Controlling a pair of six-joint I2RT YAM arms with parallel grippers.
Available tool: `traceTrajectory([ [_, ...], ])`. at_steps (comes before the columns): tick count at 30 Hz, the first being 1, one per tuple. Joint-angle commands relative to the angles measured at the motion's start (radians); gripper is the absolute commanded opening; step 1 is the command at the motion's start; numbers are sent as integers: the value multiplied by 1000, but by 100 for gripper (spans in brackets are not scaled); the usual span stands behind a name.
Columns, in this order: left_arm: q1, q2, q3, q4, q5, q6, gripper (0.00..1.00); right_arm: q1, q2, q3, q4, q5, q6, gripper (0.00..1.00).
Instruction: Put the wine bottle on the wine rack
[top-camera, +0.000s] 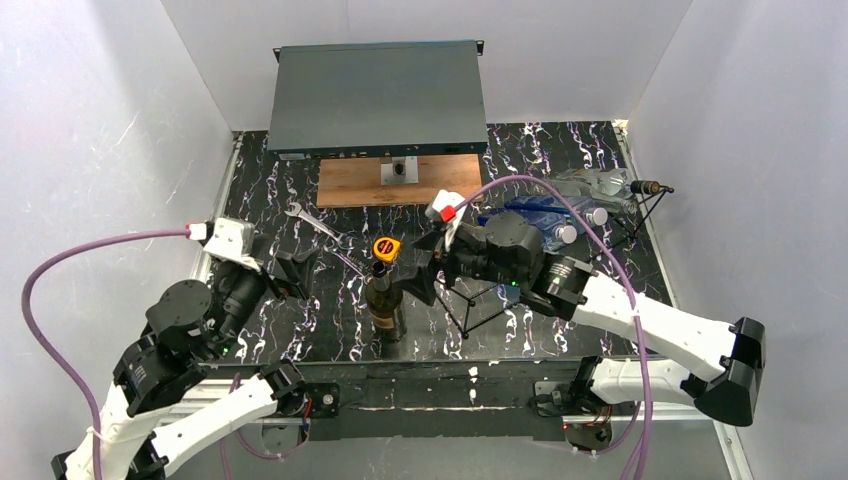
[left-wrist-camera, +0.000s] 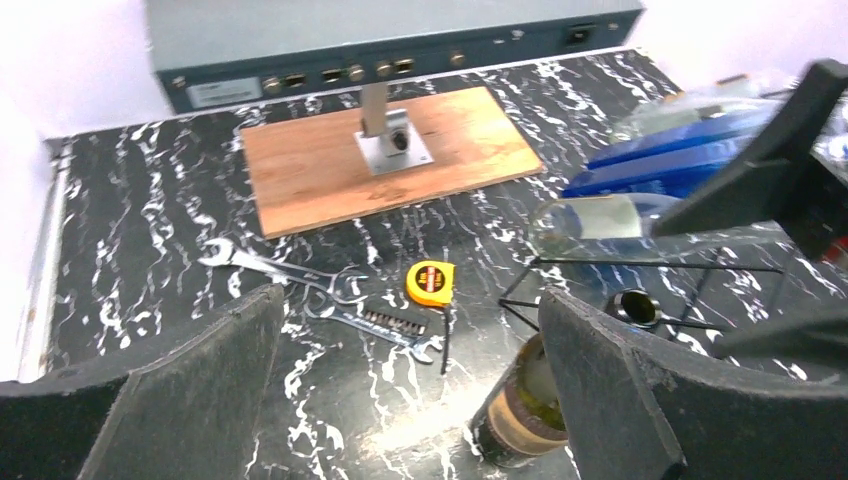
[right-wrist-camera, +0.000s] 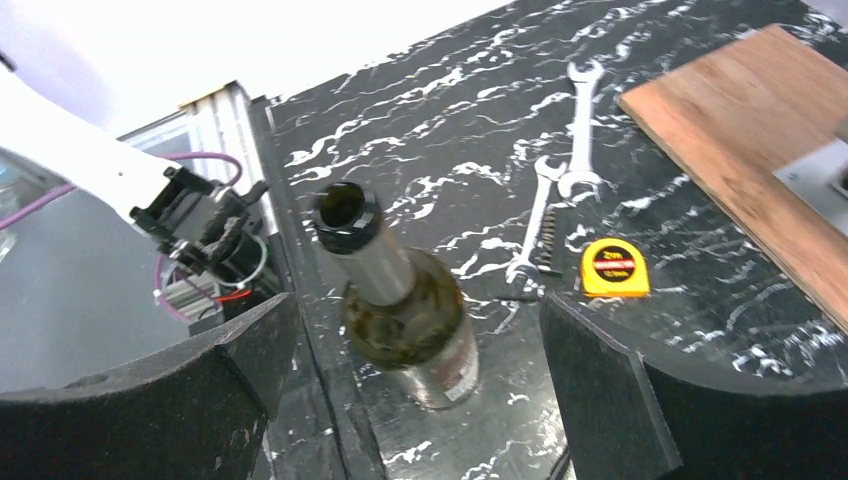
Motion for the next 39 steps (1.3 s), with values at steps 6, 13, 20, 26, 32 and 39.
traceTrajectory([
  [6, -6, -56, -119, -106, -205, -102, 98, 131, 99, 108, 82, 75, -32, 93],
  [13, -5, -79, -240, -81, -280, -89, 98, 177, 156, 138, 75, 235, -30, 88],
  [20, -5, -71, -333, -30, -296, -85, 98, 180, 176, 142, 78, 266, 2, 77],
  [26, -6, -74, -357, -12, -312, -58, 98, 183, 199, 136, 102, 240, 17, 73],
  [32, -5, -81, -372, 3, -326, -42, 98, 183, 219, 137, 114, 233, 16, 52],
  [39, -4, -65, -375, 19, -321, -28, 98, 183, 214, 140, 152, 225, 14, 27],
])
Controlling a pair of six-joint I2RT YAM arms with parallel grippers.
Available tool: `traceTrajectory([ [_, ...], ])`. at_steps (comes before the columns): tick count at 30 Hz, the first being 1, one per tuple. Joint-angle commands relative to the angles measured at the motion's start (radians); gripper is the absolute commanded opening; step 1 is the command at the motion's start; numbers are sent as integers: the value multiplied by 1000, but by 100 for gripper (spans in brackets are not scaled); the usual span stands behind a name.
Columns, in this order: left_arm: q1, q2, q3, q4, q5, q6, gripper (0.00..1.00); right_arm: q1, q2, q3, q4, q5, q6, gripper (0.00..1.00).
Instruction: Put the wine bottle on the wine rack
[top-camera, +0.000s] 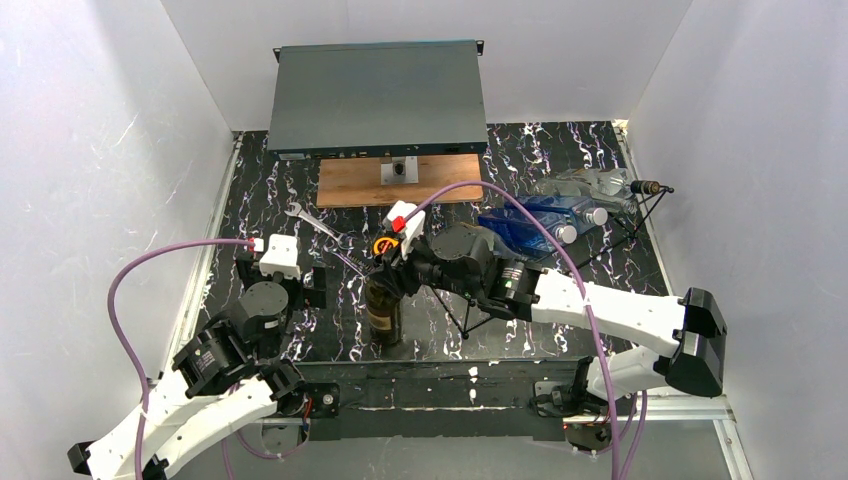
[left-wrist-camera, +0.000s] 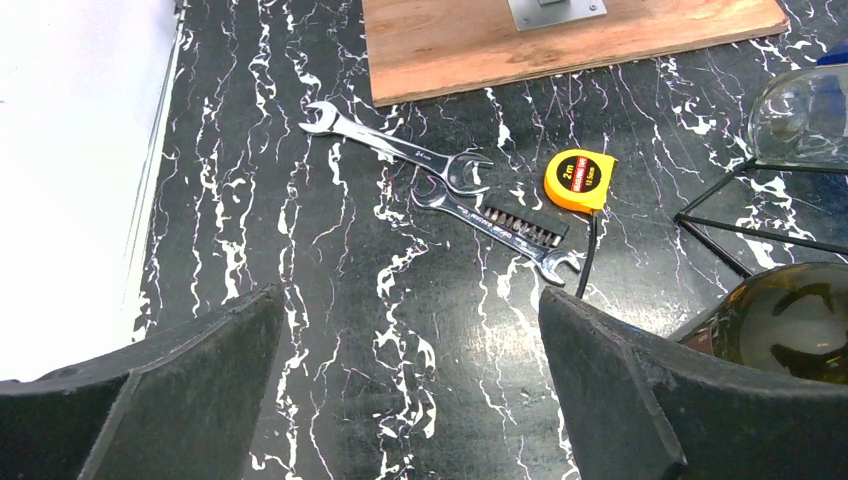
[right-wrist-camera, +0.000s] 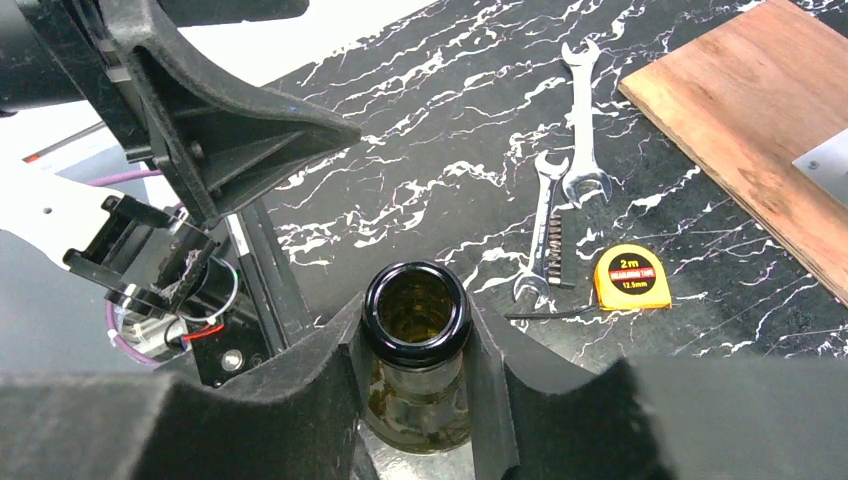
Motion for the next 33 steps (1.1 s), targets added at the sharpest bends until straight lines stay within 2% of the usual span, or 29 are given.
traceTrajectory([
  [1, -4, 10, -12, 32, -32, 12, 98, 8, -4, 51, 88, -16, 12, 21],
  [5, -4, 9, -12, 32, -28, 14, 98, 8, -5, 65, 102, -3, -1, 2],
  [18, -4, 18, -13, 36, -22, 23, 98, -31, 36, 220, 117, 124, -61, 1],
  [33, -4, 11, -16, 35, -17, 27, 98, -247, 15, 233, 155, 163, -81, 1],
])
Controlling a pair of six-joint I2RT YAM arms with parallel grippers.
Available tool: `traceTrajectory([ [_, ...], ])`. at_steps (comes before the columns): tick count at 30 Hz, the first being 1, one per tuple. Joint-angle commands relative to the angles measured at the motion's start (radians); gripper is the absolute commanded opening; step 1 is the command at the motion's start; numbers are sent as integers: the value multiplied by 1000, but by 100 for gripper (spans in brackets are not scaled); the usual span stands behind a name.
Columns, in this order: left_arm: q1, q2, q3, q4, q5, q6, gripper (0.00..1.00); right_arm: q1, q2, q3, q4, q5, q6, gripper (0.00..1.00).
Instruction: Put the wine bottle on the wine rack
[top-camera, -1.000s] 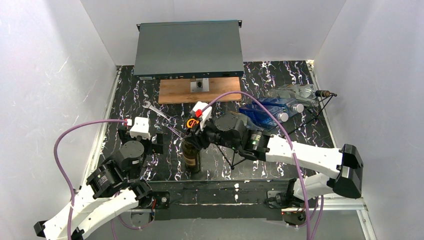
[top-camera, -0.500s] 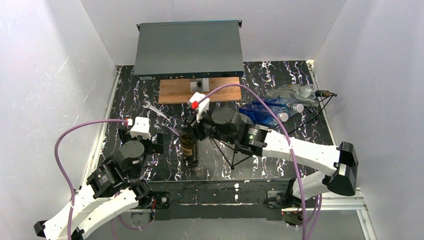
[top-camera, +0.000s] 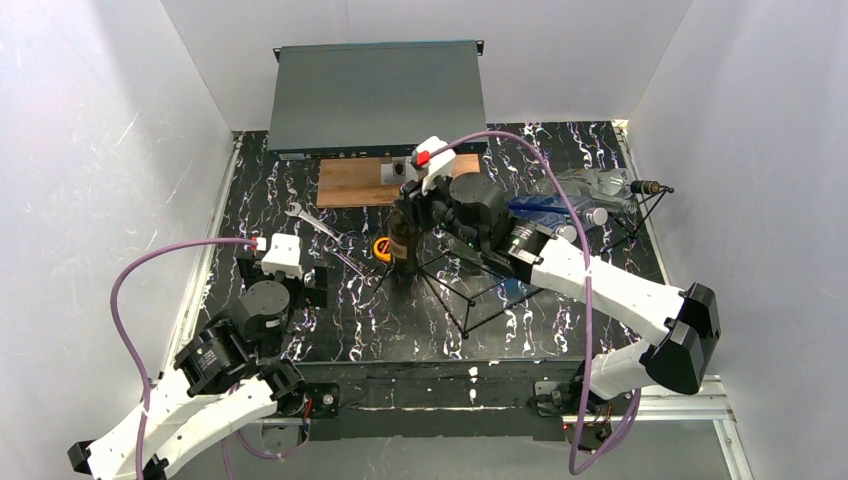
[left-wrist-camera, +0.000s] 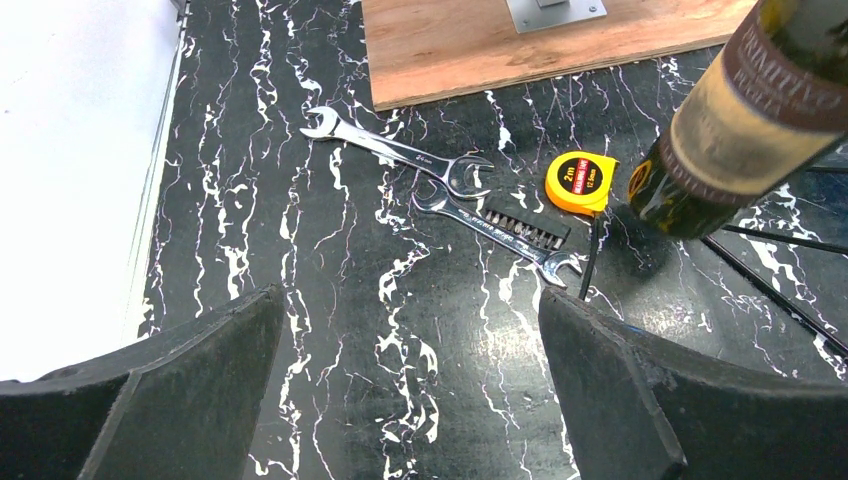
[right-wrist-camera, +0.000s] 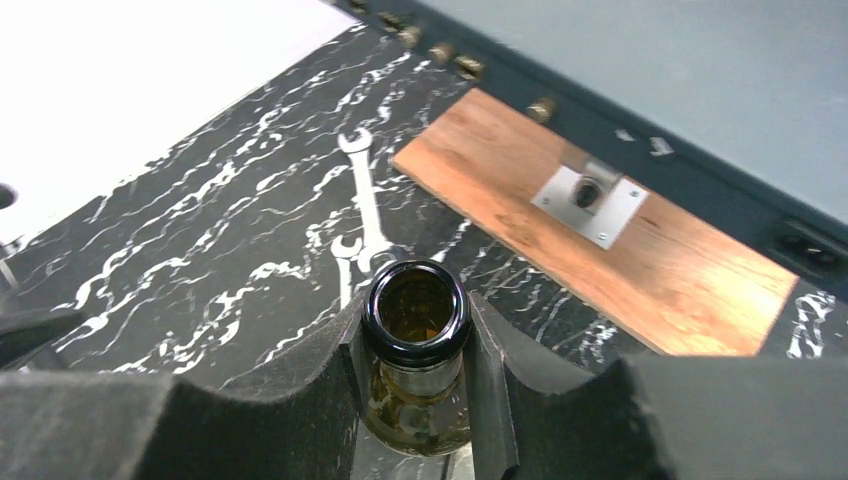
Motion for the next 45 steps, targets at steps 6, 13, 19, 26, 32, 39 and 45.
traceTrajectory([
  [6, -4, 2, -15, 13, -15, 4, 98, -96, -87, 23, 169, 50, -23, 1],
  [13, -5, 16, -15, 14, -9, 4, 98, -109, -154, -52, 158, 97, -48, 1],
  [19, -4, 25, -15, 14, -6, 4, 98, -115, -196, -103, 151, 110, -46, 1],
  [26, -4, 27, -15, 14, -4, 2, 99, -118, -225, -161, 157, 105, -41, 1],
  [32, -4, 33, -14, 14, -4, 0, 99, -118, -250, -212, 169, 91, -40, 1],
  [39, -4, 37, -14, 14, -3, 0, 99, -118, -283, -282, 190, 57, -37, 1],
  [45, -4, 41, -13, 16, -3, 1, 99, -119, -331, -350, 190, 44, -22, 1],
])
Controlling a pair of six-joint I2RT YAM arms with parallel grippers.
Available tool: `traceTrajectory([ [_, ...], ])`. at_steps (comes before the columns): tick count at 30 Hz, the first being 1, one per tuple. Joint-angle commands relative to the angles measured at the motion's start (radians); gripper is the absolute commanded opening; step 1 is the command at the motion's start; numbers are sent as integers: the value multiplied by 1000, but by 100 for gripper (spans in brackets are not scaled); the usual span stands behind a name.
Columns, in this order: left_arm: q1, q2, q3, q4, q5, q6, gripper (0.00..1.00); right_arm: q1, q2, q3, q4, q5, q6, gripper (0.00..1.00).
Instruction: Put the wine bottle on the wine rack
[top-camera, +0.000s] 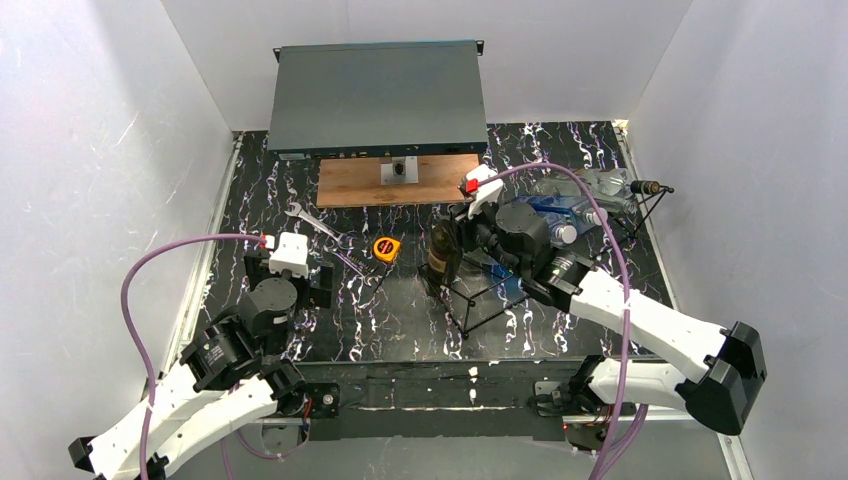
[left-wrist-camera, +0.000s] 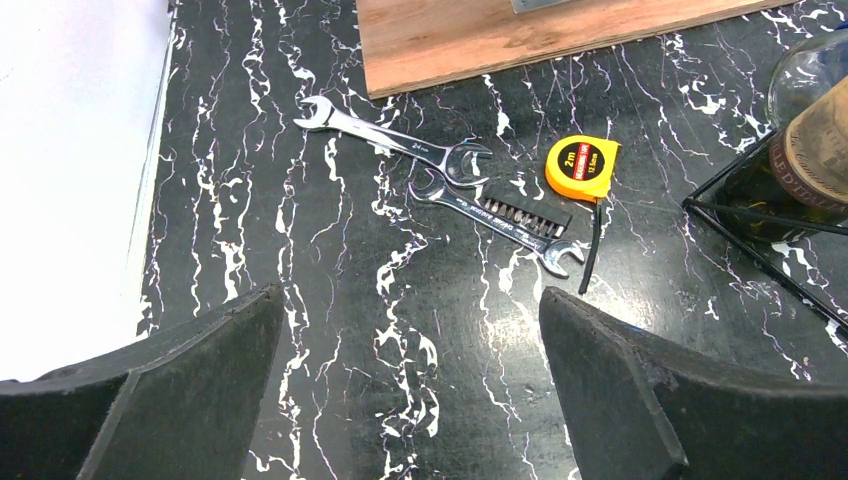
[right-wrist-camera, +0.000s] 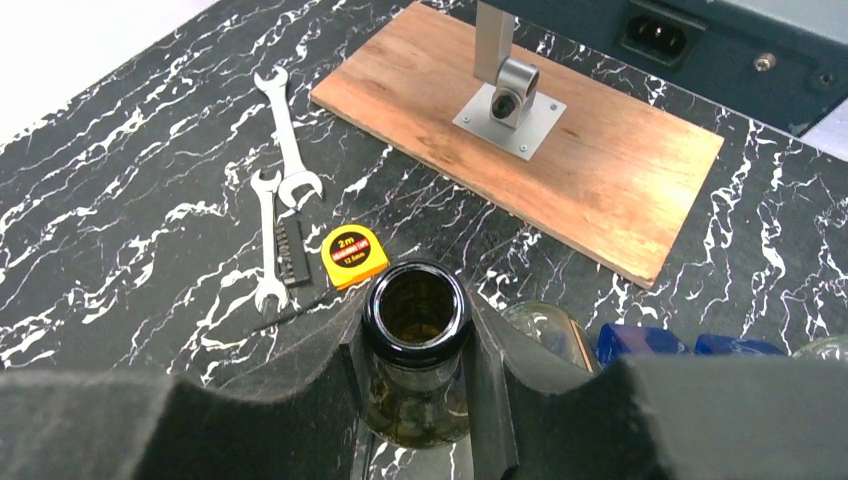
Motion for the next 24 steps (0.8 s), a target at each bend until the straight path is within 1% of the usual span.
traceTrajectory([
  [1, -4, 11, -3, 16, -14, 2, 99, -5, -79, -15, 134, 3, -2, 1],
  [9, -4, 13, -3, 17, -12, 1, 99, -5, -148, -111, 105, -34, 27, 7],
  [12, -4, 10, -3, 17, -12, 0, 99, -5, -172, -144, 89, -92, 24, 15],
  [16, -4, 9, -2, 16, -9, -2, 99, -5, -207, -182, 65, -152, 21, 19],
  [21, -4, 2, -1, 13, -7, -8, 99, -5, -254, -219, 5, -148, 21, 22],
  [24, -5, -2, -1, 11, -6, -13, 99, -5, -281, -239, -38, -145, 24, 29],
])
